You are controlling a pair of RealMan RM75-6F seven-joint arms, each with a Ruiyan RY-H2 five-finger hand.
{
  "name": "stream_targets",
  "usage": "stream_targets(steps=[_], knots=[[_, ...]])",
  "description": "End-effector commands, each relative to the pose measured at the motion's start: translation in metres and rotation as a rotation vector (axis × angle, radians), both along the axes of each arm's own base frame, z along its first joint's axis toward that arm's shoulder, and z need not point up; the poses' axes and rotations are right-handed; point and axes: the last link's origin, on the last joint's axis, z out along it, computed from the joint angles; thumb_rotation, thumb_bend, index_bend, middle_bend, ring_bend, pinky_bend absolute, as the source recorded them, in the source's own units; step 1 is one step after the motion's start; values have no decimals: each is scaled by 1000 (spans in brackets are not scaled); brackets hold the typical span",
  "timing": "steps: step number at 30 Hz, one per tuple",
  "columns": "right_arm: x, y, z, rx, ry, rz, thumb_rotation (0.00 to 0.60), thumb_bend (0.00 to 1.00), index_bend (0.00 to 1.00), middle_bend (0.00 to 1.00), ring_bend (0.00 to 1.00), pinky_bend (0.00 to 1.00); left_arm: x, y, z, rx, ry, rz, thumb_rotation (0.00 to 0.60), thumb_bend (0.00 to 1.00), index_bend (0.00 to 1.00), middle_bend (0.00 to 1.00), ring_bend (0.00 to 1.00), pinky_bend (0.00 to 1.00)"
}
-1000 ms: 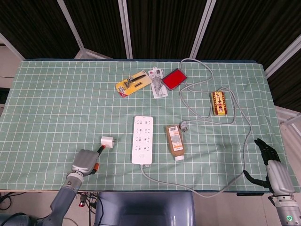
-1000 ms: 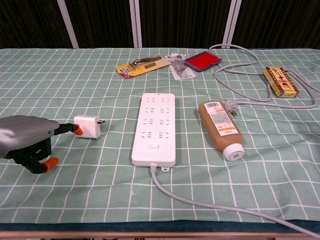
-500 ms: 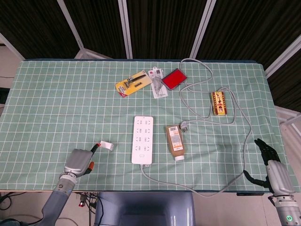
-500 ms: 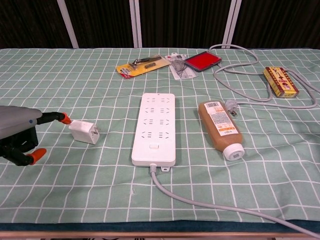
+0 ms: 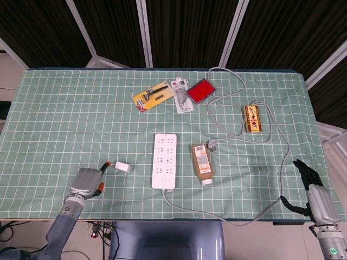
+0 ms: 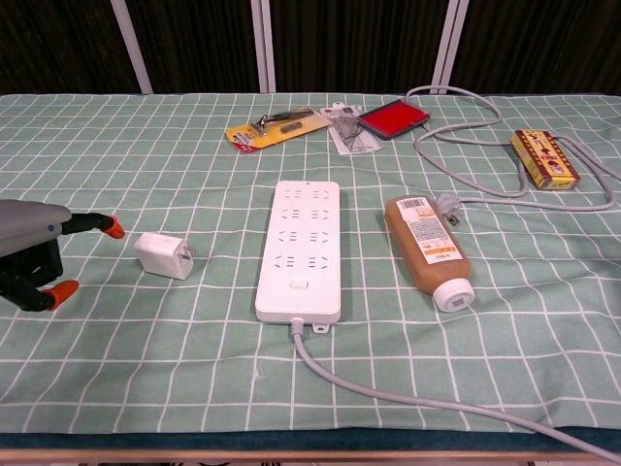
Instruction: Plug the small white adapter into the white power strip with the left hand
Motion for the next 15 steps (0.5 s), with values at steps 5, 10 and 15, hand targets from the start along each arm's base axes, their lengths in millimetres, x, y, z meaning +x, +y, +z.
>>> stream_targets(steps=[5,10,15], knots=[[0,0,0,0,-2,-1,600,338,0,0,0,0,8,2,-13,-24,-10,-8,600,478,142,901,822,871],[0,0,0,1,-2,-1,600,338,0,0,0,0,16,0,-17,-34,-21,-25,600,478,143,900,822,871],[0,0,0,0,-1,-1,600,338,0,0,0,0,29,-2,-16,-39,-49,-49,600,478,144,899,822,871]])
